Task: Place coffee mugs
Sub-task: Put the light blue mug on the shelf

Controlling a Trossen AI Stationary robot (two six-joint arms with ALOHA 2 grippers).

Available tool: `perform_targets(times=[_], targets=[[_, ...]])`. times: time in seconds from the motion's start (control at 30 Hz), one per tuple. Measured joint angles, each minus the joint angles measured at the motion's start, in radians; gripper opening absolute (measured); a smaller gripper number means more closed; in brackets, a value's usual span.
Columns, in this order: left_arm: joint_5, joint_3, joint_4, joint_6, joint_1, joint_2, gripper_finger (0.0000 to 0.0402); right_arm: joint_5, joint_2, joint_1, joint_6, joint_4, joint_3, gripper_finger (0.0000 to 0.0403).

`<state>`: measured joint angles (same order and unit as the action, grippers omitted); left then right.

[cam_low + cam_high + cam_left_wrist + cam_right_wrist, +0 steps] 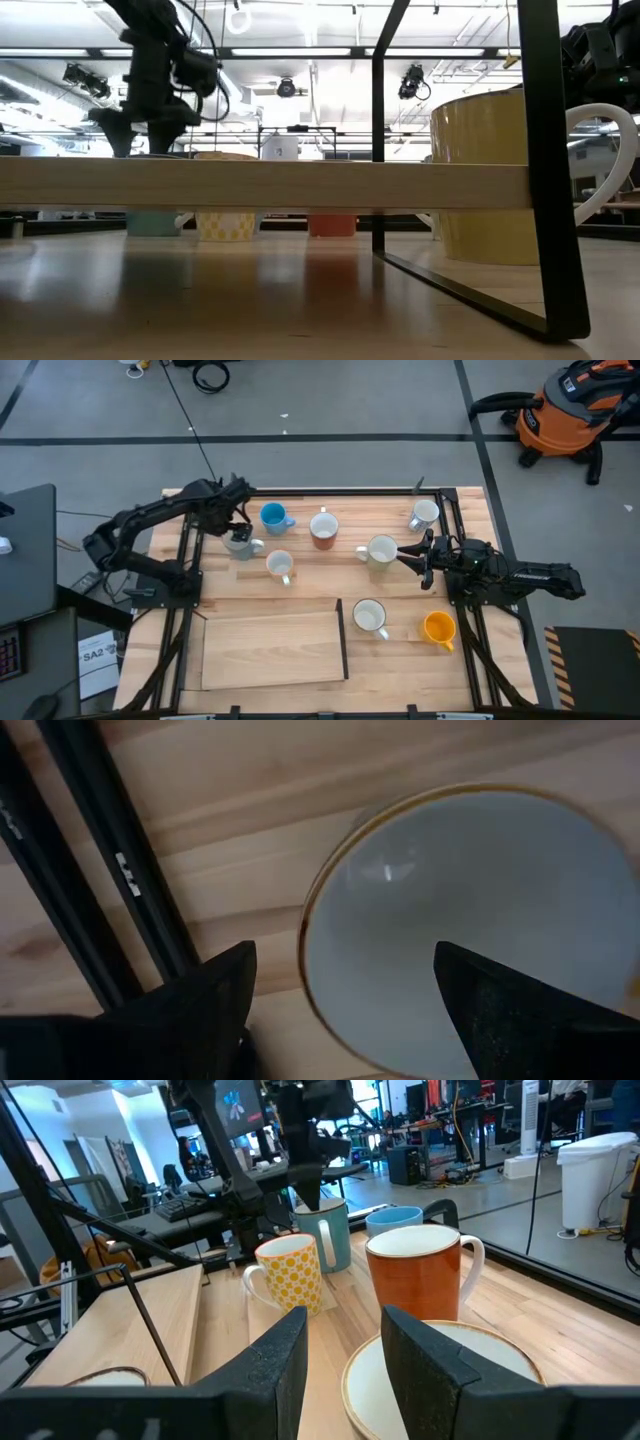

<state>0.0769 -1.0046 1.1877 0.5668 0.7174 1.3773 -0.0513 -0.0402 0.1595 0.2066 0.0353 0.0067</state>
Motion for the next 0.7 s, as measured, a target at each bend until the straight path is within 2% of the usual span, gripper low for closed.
perform_targets(times=[0.2, 0.7], targets=[[0.0, 0.0, -0.007, -0.038, 0.0, 0.064, 0.0287, 0.0, 0.0, 0.0, 0.0, 0.0, 0.0, 0.0135], [0.01, 0.0, -0.035, -0.04, 0.0, 0.069, 0.0137, 0.0, 0.0, 0.0, 0.0, 0.0, 0.0, 0.0135]])
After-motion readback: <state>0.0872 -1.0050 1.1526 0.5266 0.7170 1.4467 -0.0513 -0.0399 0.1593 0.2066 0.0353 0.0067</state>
